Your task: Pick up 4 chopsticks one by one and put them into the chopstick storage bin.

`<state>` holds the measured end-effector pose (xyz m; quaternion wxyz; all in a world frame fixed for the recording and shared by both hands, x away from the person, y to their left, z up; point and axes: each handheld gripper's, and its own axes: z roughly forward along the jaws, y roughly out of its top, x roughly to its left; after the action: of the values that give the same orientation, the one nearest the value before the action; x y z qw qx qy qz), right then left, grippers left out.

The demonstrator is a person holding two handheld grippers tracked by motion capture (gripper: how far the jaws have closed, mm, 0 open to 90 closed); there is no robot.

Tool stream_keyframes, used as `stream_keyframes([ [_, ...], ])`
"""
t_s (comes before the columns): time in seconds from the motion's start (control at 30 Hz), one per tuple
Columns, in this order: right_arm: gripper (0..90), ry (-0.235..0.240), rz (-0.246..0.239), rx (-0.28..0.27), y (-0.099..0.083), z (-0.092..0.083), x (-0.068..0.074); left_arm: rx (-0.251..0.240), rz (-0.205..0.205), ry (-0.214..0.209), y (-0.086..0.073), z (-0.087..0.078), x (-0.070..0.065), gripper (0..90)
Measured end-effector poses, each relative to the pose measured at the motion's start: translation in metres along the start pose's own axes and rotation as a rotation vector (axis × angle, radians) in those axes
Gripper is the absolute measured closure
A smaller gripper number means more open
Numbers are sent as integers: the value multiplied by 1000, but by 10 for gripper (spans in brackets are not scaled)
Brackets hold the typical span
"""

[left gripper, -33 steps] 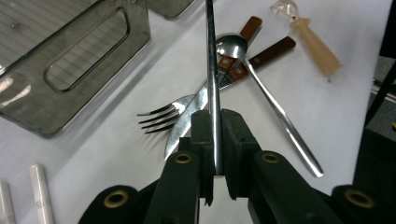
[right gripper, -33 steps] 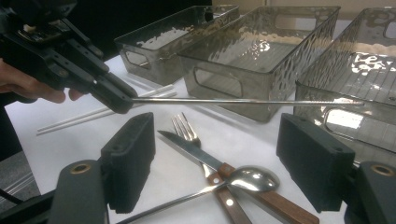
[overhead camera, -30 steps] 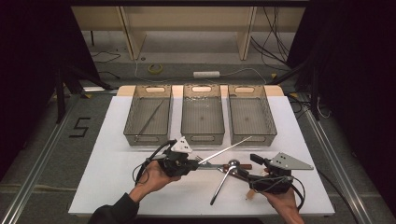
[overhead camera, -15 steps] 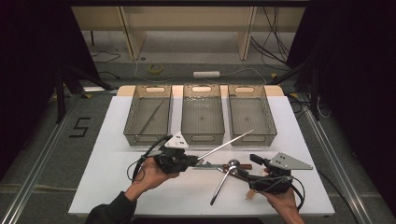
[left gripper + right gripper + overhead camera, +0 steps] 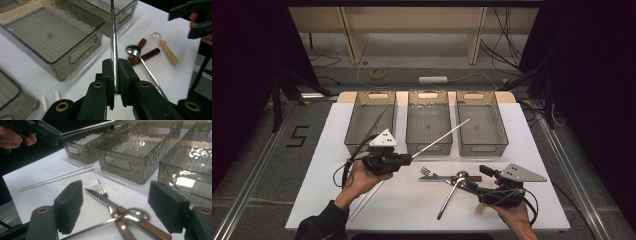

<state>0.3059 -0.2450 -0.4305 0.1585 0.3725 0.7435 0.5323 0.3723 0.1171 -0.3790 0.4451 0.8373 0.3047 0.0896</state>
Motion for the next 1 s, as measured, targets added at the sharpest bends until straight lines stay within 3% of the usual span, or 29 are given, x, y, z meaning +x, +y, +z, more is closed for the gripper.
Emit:
stream_keyframes([
  [0.63, 292, 1, 5, 4, 0, 1, 0, -102, -132, 211, -8, -40, 56, 836],
  [1.0, 292, -1, 8, 4, 0, 1, -1, -109, -206, 306, -20, -49, 87, 837],
])
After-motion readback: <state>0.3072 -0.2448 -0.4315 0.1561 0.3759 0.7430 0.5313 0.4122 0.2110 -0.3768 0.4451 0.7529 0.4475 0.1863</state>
